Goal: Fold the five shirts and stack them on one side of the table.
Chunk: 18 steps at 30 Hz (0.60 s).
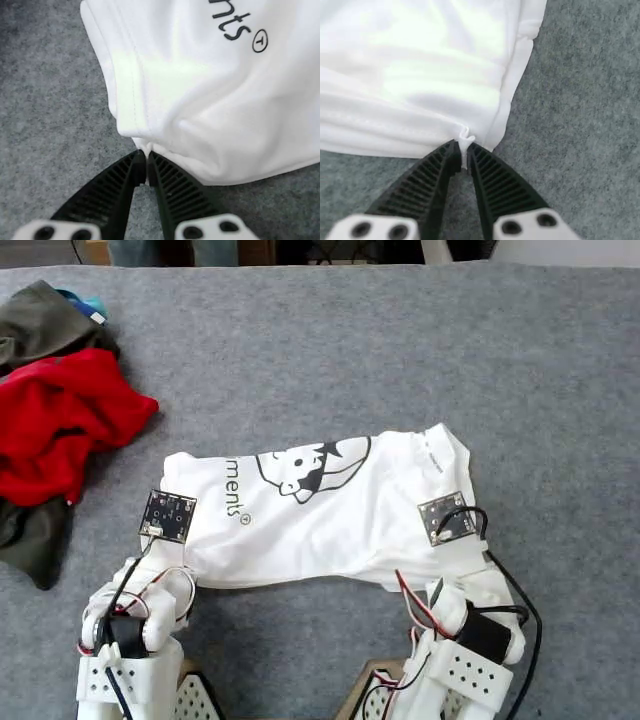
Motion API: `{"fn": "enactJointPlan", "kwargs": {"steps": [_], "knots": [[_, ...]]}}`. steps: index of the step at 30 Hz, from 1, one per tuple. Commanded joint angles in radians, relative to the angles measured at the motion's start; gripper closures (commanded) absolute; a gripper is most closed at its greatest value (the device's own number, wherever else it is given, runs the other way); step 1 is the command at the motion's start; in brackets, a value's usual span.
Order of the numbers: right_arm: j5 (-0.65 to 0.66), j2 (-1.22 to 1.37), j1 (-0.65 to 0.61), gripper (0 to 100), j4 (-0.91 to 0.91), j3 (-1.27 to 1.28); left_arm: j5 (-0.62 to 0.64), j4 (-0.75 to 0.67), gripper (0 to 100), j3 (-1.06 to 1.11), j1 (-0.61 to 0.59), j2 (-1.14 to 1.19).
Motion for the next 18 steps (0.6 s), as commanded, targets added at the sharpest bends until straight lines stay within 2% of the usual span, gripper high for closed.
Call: {"fn": "enactJointPlan", "kwargs": {"steps": [1, 18], "knots": [[0.008, -0.005, 0.008, 98.4, -0.002, -0.002, -0.006, 0.002, 97, 0.01, -0.005, -0.009], [0.009, -0.007, 0.002, 98.4, -0.017, -0.002, -0.006, 0.002, 97, 0.01, -0.005, -0.009]]}}
